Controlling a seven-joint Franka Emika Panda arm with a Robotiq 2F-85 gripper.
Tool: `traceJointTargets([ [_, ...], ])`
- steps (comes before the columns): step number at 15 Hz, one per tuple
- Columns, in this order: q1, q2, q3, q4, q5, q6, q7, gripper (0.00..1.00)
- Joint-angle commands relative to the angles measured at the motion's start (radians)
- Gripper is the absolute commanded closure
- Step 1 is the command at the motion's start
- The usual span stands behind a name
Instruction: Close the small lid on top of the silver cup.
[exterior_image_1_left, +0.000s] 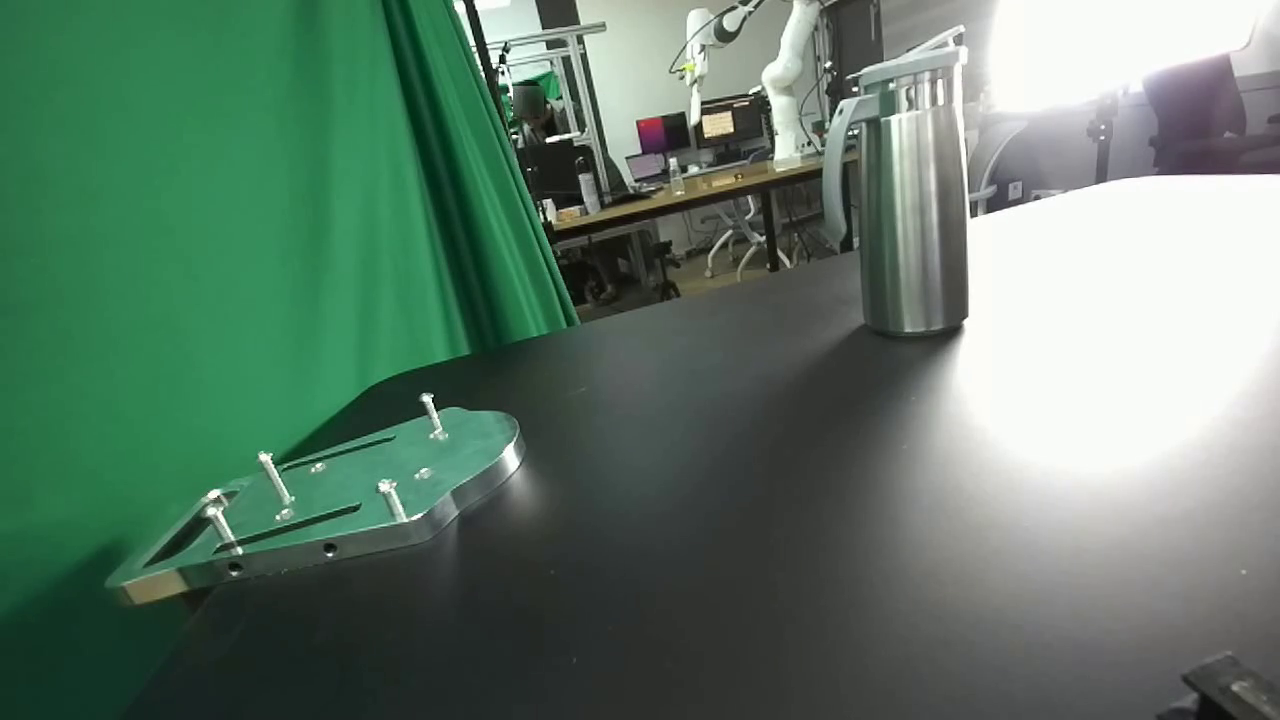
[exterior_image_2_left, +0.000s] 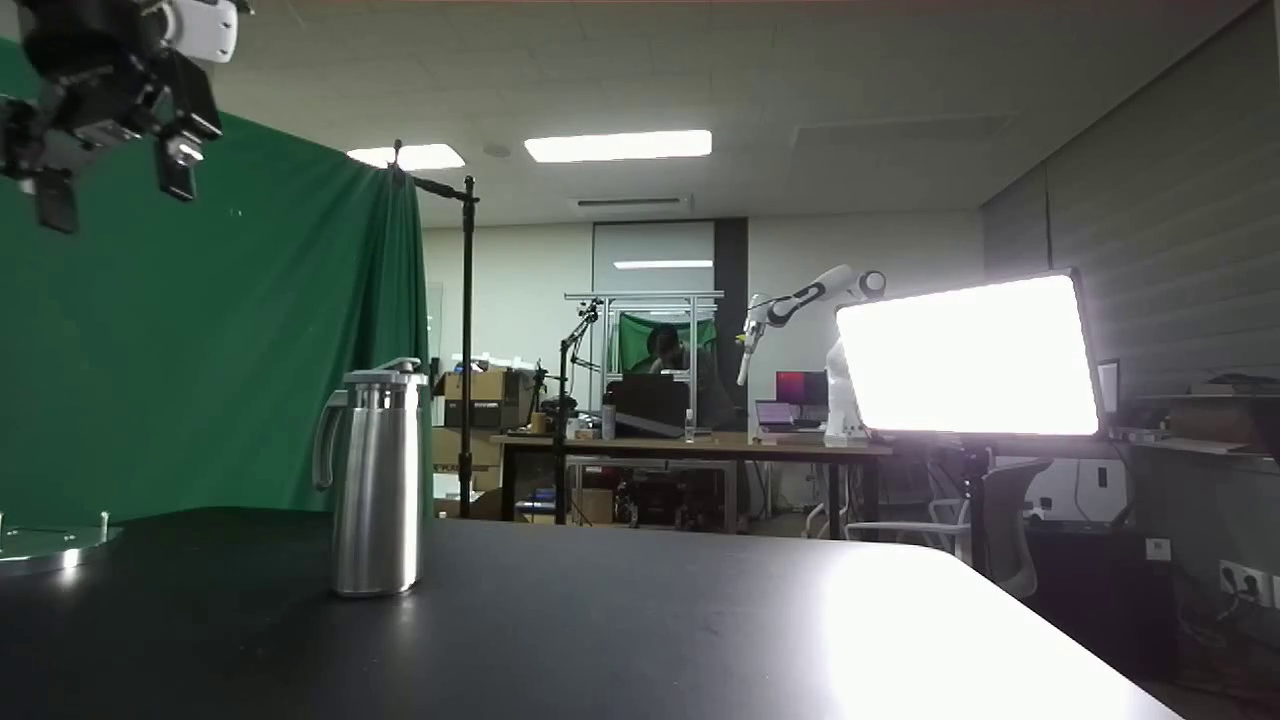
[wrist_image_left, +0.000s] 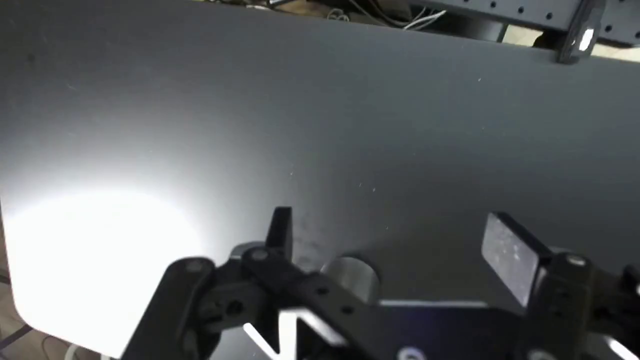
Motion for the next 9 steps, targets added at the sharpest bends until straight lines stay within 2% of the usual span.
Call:
traceJointTargets([
  [1,-0.072,0.113,-0.057,0.070,-0.044,0.146,0.060,0.33],
  [4,-0.121,0.201,-0.092,0.119,-0.035,0.278,0.084,0.55],
  [9,-0.151,0.328,-0.117,0.206,-0.024,0.400,0.136,0.89],
])
